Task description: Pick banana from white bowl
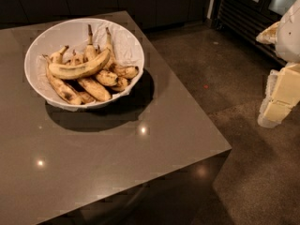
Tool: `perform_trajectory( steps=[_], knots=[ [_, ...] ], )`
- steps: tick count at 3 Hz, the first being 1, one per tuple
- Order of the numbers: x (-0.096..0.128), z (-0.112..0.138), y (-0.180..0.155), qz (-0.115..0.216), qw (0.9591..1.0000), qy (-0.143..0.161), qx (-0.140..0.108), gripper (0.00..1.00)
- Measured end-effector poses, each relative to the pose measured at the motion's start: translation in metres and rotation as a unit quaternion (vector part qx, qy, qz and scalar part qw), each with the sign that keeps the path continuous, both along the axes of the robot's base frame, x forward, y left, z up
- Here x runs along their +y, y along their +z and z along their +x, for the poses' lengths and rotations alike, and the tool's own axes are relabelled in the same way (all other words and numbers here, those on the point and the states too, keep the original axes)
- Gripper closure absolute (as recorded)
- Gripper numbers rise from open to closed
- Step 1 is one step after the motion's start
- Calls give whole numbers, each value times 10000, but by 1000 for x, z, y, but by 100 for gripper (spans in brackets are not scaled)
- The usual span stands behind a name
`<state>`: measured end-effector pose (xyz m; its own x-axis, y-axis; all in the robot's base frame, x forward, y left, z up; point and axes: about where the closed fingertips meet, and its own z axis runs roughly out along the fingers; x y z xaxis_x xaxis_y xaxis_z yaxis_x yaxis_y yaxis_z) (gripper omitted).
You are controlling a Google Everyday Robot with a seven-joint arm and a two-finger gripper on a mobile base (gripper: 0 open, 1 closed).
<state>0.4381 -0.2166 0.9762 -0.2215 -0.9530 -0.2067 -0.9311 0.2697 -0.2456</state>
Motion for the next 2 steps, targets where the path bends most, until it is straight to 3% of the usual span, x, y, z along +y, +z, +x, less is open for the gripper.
perform_trajectory(
  steps=[1,2],
  knots=[
    [2,1,1,13,10000,3,-15,0],
    [25,11,10,-85,9997,203,-50,0]
  ],
)
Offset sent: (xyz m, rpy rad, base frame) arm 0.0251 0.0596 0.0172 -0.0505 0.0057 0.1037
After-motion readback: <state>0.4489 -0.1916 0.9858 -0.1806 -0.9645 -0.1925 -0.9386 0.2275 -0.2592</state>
